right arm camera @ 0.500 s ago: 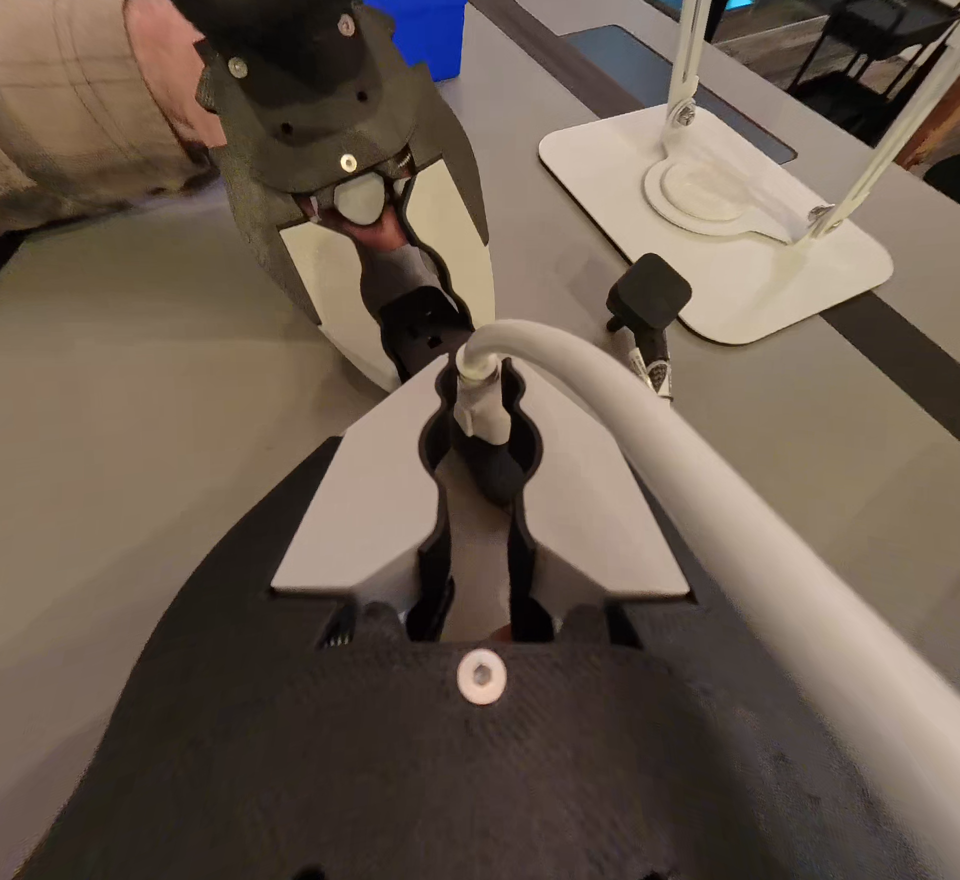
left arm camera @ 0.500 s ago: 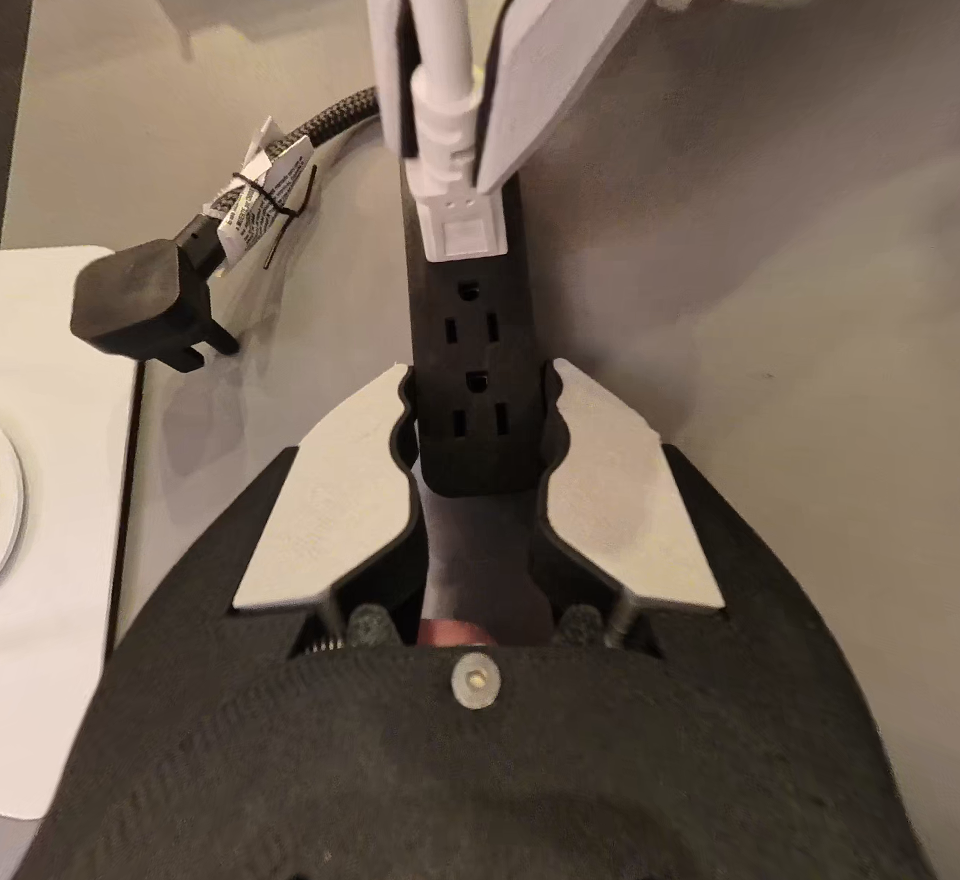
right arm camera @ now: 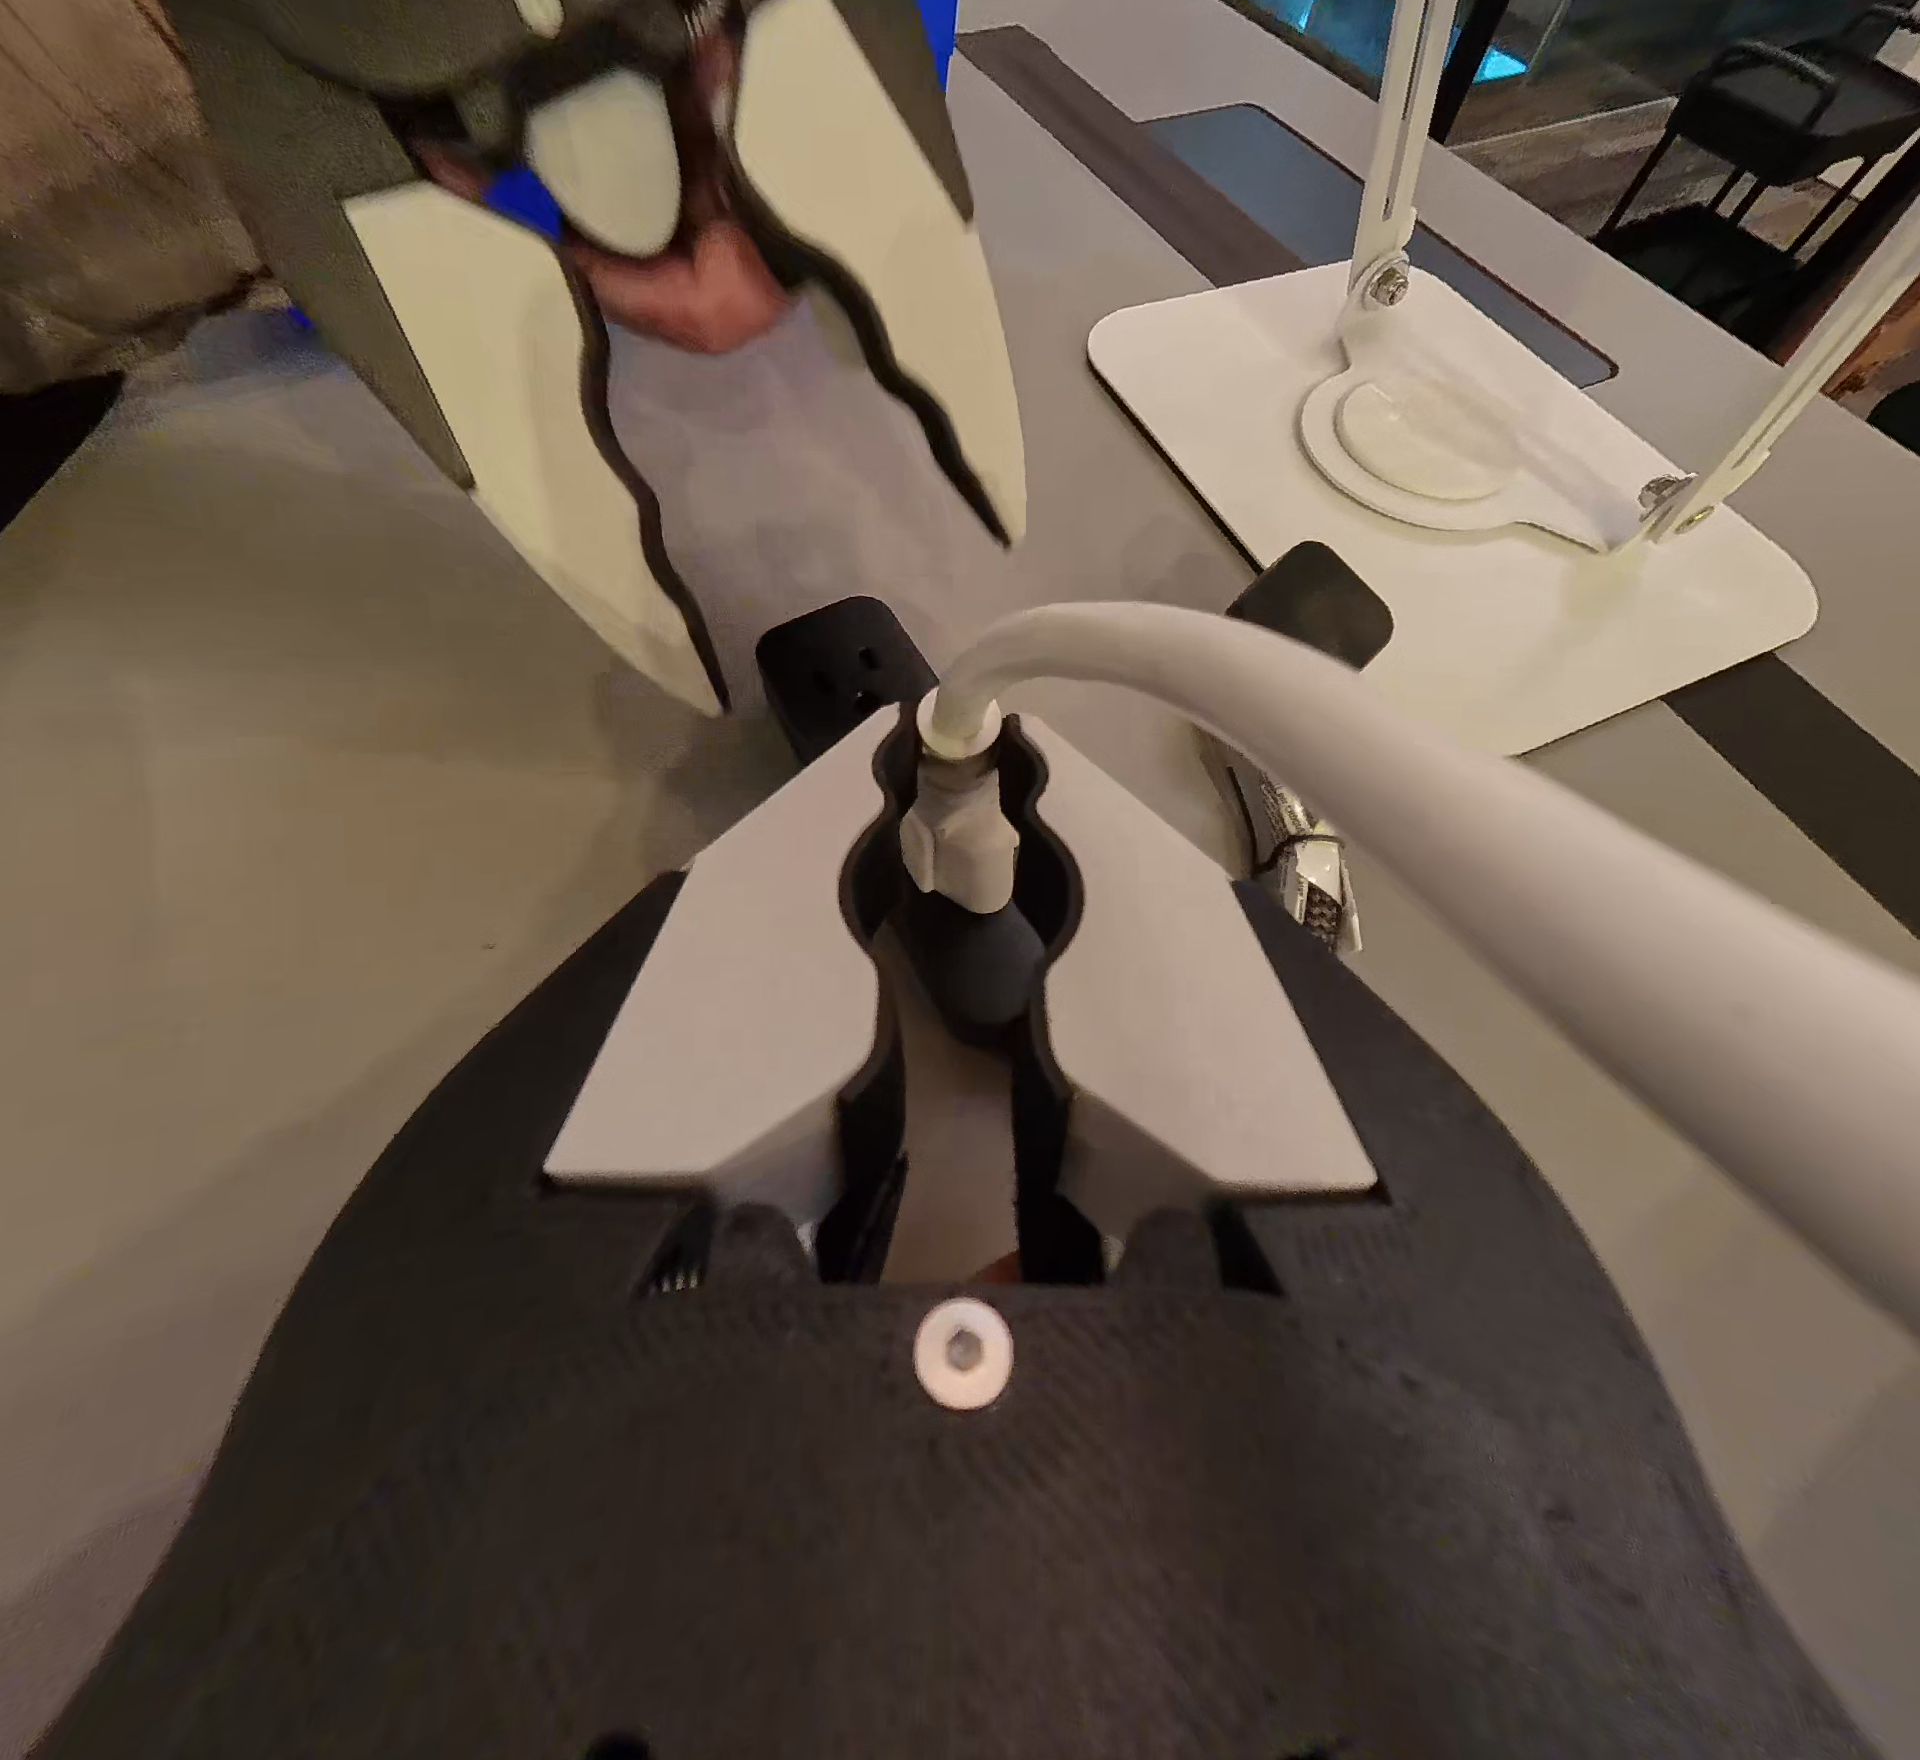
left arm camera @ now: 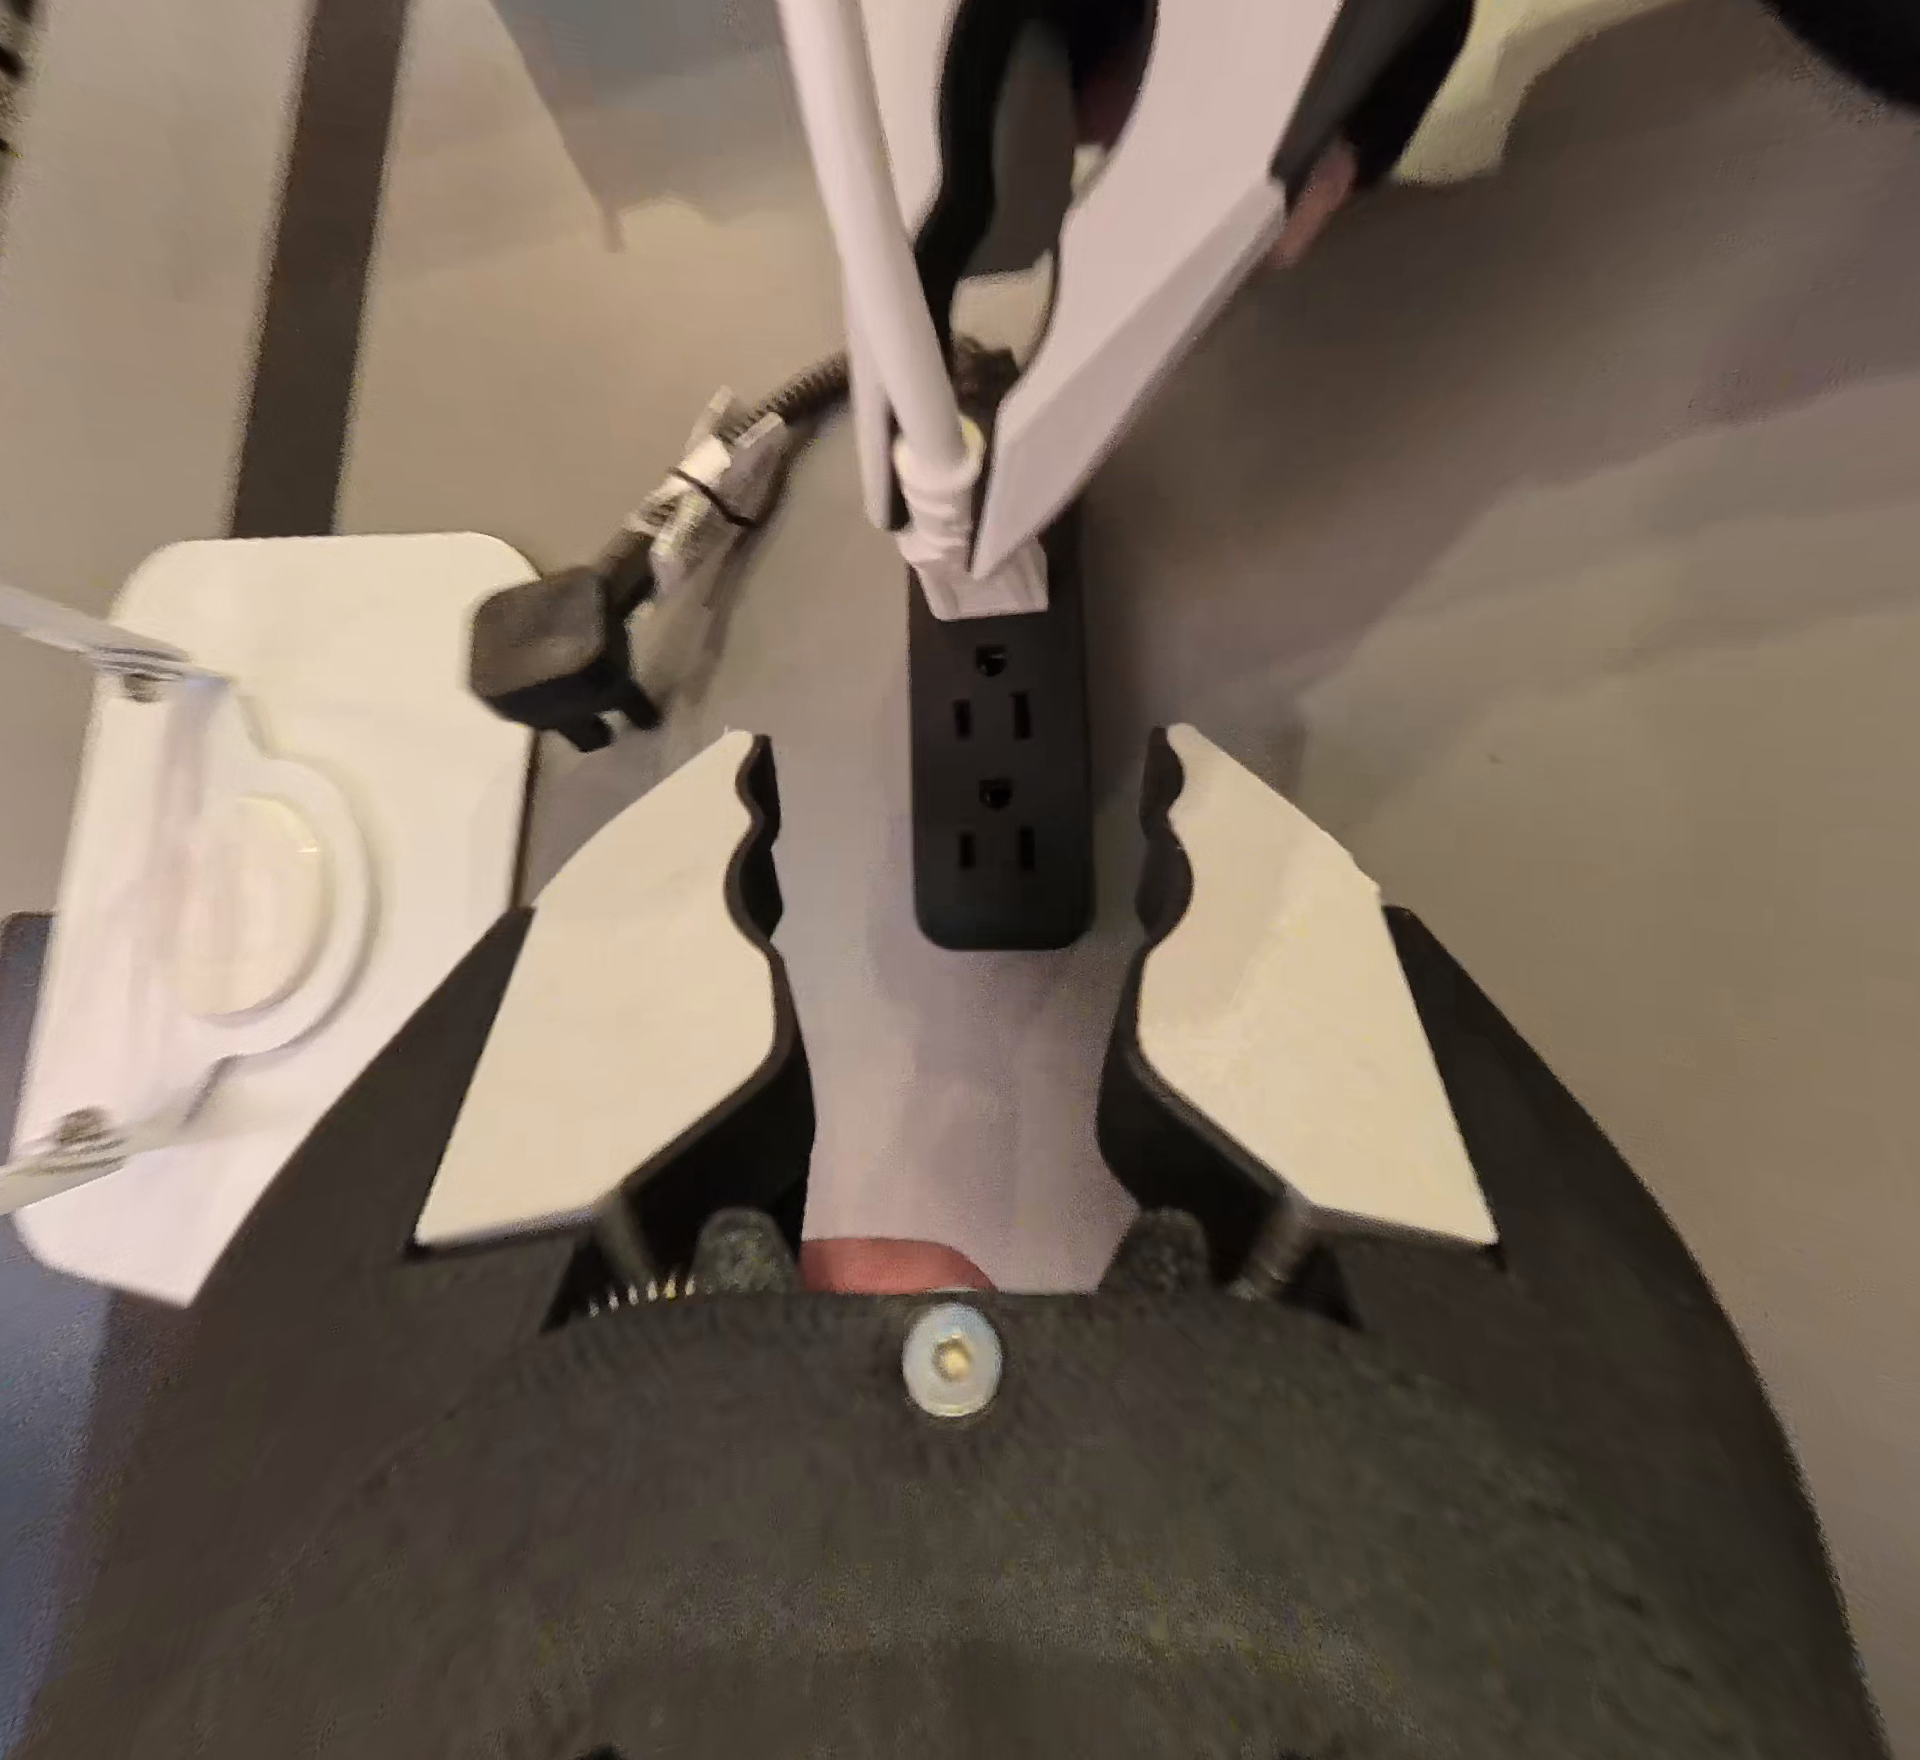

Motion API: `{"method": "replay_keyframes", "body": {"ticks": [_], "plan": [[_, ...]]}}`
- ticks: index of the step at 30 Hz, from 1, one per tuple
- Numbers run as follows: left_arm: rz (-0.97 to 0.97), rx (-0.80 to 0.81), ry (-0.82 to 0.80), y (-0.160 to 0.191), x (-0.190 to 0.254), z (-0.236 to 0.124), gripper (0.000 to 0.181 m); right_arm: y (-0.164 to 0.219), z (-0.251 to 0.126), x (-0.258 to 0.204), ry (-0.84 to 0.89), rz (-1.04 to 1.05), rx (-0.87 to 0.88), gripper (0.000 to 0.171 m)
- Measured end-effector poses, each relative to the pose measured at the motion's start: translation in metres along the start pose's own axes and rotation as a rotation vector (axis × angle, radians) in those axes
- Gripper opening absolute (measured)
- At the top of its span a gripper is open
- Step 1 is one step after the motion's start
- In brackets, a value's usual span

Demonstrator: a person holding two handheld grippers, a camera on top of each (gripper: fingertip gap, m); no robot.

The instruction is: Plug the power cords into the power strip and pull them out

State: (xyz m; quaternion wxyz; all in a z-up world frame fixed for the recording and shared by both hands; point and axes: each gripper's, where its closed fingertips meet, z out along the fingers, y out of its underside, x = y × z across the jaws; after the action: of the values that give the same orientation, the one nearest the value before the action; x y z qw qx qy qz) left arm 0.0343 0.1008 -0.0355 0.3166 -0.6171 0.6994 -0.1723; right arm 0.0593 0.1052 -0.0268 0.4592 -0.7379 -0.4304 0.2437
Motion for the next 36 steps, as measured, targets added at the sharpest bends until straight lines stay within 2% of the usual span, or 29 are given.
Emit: {"method": "replay_keyframes", "body": {"ticks": [7,11,14,18,24,28,33,36], "plan": [[0.071,-0.032,-0.197,-0.032,-0.017,-0.053,0.060,0.000,0.000,-0.001,-0.007,-0.025,0.038,0.015],[0.055,0.023,-0.299,-0.045,-0.024,-0.108,0.056,0.001,-0.002,-0.003,-0.011,-0.033,0.045,0.022],[0.013,0.017,-0.400,-0.035,-0.030,-0.153,0.054,0.005,-0.004,-0.002,-0.001,-0.050,0.029,0.028],[-0.095,-0.090,-0.532,0.017,-0.037,-0.206,0.052,0.006,-0.007,0.000,-0.003,-0.051,0.053,0.024],[-0.367,-0.302,-0.591,0.133,-0.019,-0.255,0.049,0.008,-0.004,-0.001,-0.011,-0.046,0.062,0.023],[-0.477,-0.379,-0.541,0.181,0.001,-0.252,0.043,0.010,-0.001,-0.001,-0.014,-0.047,0.055,0.023],[-0.590,-0.529,-0.417,0.236,0.019,-0.223,0.046,0.014,0.000,-0.002,-0.016,-0.055,0.040,0.023],[-0.624,-0.566,-0.337,0.251,0.026,-0.202,0.049,0.014,0.000,-0.002,-0.016,-0.053,0.041,0.023]]}}
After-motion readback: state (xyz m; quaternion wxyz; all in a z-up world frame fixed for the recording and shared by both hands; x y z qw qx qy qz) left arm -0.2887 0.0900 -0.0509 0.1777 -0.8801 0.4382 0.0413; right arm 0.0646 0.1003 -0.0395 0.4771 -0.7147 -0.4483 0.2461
